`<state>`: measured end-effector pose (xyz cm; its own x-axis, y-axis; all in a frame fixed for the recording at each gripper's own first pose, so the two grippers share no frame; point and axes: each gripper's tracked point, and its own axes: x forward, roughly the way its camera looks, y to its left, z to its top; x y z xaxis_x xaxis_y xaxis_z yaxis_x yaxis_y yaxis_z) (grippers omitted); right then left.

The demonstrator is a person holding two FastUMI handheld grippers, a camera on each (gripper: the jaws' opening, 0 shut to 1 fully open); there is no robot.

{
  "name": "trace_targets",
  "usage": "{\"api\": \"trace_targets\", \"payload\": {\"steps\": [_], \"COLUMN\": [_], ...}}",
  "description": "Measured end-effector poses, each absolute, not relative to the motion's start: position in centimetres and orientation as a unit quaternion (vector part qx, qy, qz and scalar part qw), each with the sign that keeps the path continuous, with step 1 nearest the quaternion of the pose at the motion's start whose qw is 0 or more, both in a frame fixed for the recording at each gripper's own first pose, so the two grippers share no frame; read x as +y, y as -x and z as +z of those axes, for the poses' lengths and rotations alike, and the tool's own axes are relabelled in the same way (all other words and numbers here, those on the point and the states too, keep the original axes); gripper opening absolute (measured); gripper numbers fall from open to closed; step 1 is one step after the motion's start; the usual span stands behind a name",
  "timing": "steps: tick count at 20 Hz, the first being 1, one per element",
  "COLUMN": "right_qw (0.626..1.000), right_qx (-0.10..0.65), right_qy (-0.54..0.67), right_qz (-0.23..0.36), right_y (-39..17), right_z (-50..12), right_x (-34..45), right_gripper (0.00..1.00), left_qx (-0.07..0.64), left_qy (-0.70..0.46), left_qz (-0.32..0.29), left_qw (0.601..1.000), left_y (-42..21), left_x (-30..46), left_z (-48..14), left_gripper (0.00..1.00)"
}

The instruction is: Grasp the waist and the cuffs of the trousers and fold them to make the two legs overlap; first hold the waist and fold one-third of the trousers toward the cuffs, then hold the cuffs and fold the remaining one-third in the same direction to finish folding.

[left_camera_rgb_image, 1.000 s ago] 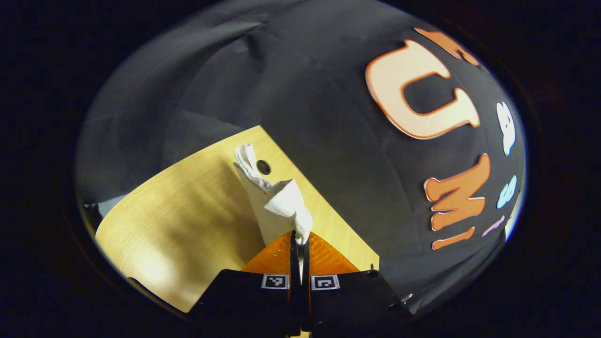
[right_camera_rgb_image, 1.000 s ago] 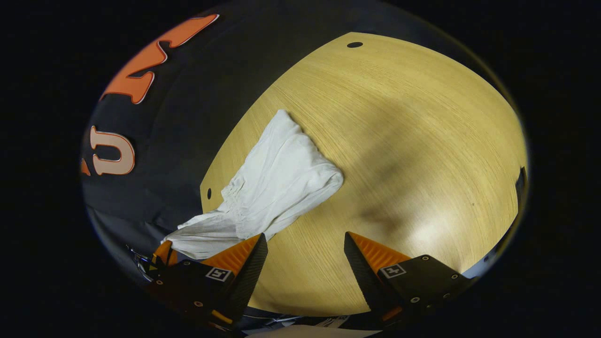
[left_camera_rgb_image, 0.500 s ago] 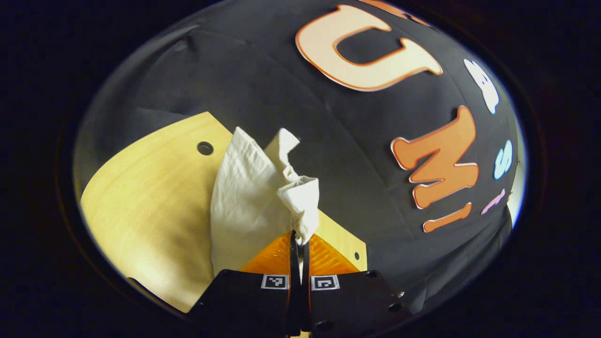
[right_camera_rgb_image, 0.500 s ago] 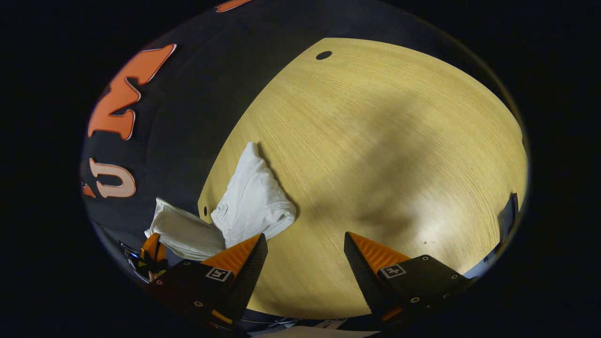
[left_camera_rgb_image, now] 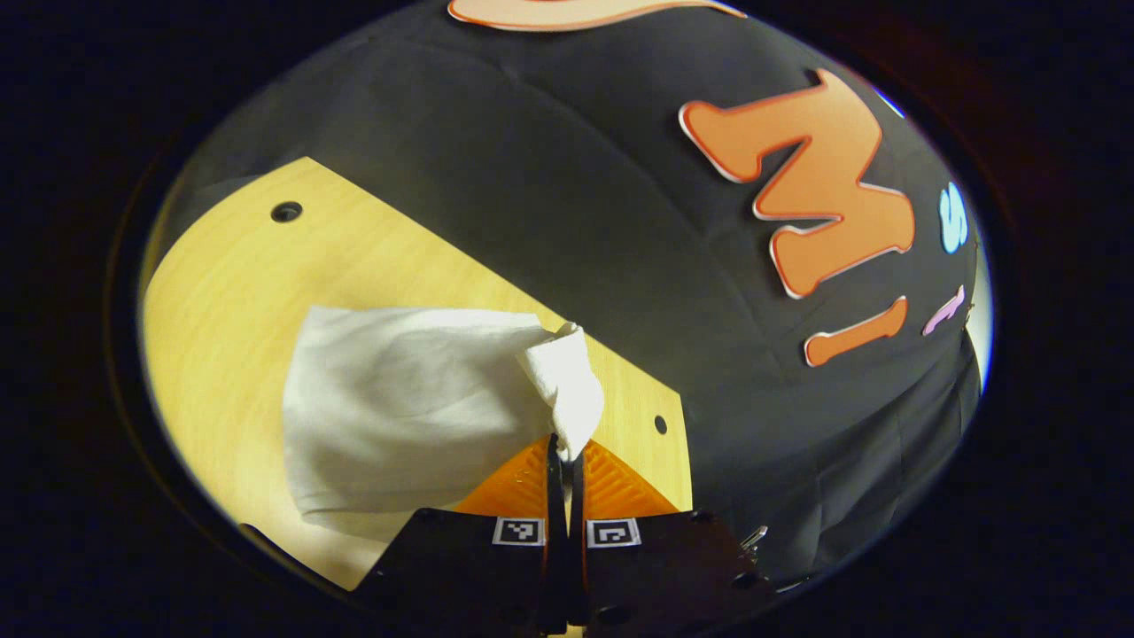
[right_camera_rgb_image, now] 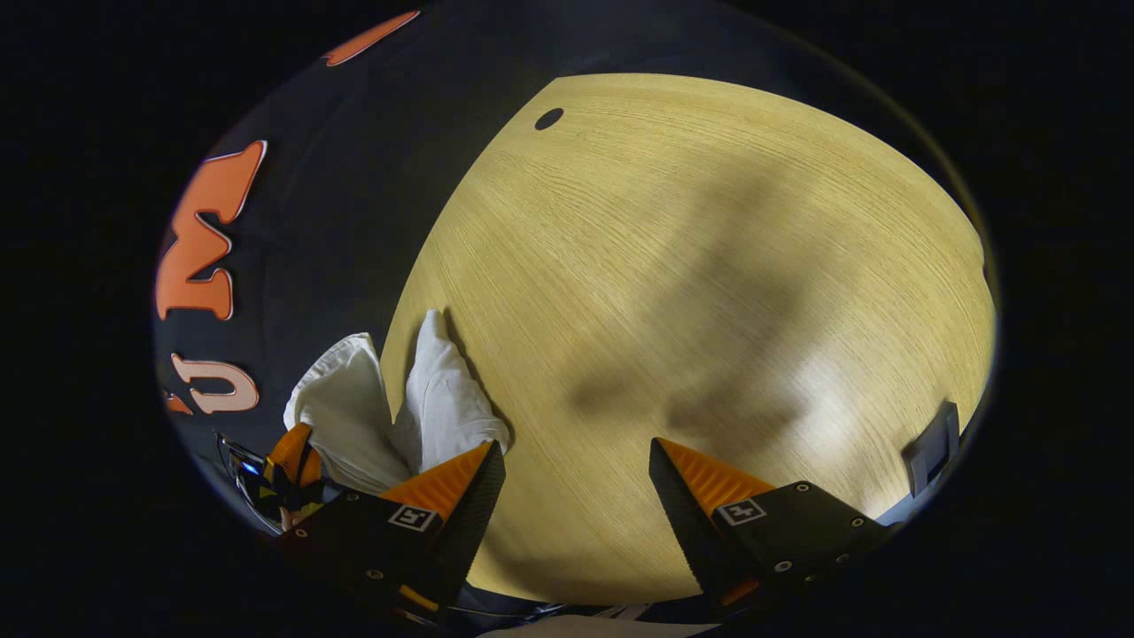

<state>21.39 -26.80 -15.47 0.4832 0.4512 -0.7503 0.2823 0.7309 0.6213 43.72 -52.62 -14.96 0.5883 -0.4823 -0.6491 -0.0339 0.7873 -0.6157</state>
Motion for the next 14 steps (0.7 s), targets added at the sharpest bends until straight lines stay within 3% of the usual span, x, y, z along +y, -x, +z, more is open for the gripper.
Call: {"api": "trace_targets", "payload": {"steps": [5, 14], "right_qw": [0.775, 0.773], "right_qx": [0.513, 0.516], "right_qy": [-0.365, -0.366], "right_qz": [0.050, 0.052], "right_y": [-21.7, -21.8], "right_z": [-16.3, -16.0], "right_x": [-28.0, -28.3], "right_gripper": [0.98, 0.98], "left_qx": [0.484, 0.552], "left_qy": [0.247, 0.208], "left_qz": [-0.153, -0.158], "left_qw": [0.825, 0.792], "left_y": [-41.9, -41.1], "left_x": [-58.2, -59.6], "left_z": [-19.3, -22.0], "left_gripper": [0.04, 0.08]}}
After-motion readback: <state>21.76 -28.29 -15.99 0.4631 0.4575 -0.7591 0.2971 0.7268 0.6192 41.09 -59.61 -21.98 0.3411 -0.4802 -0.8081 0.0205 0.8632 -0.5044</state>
